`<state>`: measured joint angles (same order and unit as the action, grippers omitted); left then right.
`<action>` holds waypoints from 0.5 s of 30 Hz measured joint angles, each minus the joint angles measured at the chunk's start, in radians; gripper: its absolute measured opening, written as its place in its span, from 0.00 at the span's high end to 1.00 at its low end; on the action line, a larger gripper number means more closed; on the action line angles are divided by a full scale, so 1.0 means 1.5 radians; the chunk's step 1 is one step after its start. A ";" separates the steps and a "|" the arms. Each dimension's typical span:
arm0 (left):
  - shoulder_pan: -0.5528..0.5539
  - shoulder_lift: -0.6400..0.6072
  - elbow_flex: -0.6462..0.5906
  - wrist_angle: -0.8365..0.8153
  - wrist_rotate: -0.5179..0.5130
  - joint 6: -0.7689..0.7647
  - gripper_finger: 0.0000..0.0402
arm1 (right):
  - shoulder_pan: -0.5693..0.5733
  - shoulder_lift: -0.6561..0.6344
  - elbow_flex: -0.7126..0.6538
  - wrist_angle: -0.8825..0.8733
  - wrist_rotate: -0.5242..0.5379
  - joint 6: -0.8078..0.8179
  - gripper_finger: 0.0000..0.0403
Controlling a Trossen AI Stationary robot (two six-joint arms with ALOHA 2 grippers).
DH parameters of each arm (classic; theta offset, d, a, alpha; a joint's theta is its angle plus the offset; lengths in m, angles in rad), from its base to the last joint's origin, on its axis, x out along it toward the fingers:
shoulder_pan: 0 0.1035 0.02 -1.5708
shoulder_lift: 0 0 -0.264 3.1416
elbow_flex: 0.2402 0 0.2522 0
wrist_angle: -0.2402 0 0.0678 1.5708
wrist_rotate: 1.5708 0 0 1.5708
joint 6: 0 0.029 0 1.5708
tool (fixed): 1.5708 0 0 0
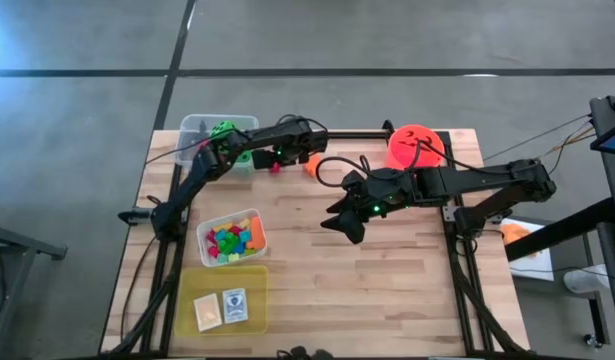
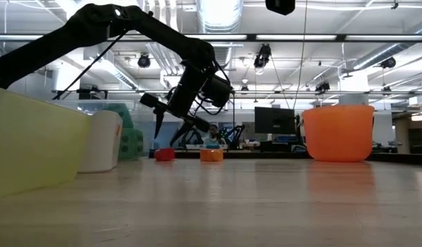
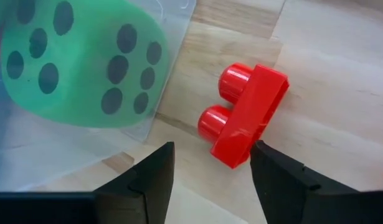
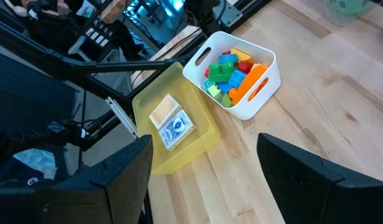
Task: Pick & Place Toys
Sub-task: Put the red game piece into the white bin
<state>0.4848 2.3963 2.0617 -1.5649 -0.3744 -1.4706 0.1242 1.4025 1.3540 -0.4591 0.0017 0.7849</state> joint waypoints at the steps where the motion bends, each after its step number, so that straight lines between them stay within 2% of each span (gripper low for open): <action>1: -0.002 -0.001 0.001 0.001 -0.001 -0.006 0.52 | 0.000 0.000 0.000 0.000 0.000 0.000 0.30; 4: -0.002 -0.003 0.003 -0.002 0.001 -0.012 0.60 | 0.000 0.000 0.000 0.000 0.000 0.000 0.30; 12: -0.004 -0.005 0.003 0.003 0.022 -0.006 0.95 | 0.000 0.000 0.000 0.000 0.000 0.000 0.30; 15: -0.003 -0.005 0.004 0.005 0.024 -0.013 0.99 | 0.000 0.000 0.000 0.000 0.000 0.000 0.30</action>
<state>0.4797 2.3886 2.0670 -1.5570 -0.3386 -1.4894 0.1239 1.4025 1.3540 -0.4587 0.0017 0.7849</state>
